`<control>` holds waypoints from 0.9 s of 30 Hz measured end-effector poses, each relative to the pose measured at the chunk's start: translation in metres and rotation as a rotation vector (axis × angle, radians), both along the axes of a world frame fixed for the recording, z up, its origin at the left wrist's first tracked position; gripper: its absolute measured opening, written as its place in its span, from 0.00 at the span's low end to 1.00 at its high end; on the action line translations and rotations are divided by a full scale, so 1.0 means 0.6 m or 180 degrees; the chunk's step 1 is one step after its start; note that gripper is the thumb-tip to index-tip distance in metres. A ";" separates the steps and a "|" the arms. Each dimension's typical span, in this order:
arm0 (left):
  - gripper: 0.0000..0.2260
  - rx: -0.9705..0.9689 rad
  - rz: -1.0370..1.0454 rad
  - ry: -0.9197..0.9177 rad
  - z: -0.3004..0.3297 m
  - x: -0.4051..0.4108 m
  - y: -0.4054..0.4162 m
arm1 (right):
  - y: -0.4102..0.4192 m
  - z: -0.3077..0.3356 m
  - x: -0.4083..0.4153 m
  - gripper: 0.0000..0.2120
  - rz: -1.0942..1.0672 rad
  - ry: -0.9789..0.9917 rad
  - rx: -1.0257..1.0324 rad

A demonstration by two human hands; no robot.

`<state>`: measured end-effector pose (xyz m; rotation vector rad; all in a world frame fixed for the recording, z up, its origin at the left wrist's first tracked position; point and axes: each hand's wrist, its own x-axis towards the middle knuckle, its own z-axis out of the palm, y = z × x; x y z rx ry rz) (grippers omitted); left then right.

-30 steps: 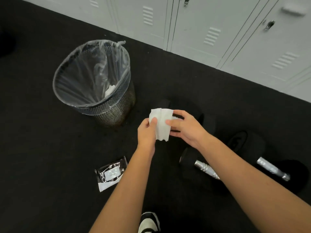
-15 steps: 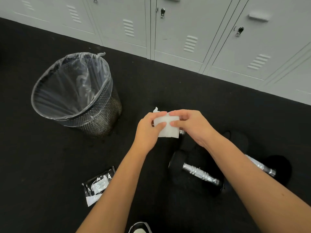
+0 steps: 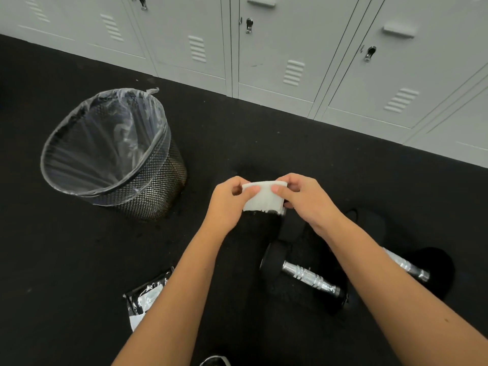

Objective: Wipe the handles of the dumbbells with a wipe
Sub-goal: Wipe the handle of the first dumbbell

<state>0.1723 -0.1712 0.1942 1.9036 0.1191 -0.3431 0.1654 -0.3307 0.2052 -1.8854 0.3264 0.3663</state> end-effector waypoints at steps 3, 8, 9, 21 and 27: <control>0.03 -0.0664 0.0298 0.0557 -0.005 -0.001 -0.006 | 0.001 -0.011 -0.004 0.05 -0.0427 0.0180 0.0437; 0.04 -0.0533 0.0806 0.0745 -0.020 0.000 -0.018 | 0.000 -0.026 -0.006 0.08 -0.0725 0.0247 0.0625; 0.03 -0.0356 0.0921 0.0668 -0.024 -0.001 -0.027 | 0.003 -0.028 -0.007 0.07 -0.0725 0.0136 0.0257; 0.12 -0.0841 0.1674 0.0792 -0.019 -0.012 -0.095 | 0.049 -0.043 -0.030 0.06 -0.0236 -0.1365 -0.1511; 0.05 -0.1335 0.1711 0.1122 -0.016 -0.009 -0.087 | 0.038 -0.062 -0.036 0.16 0.0283 -0.1077 -0.1330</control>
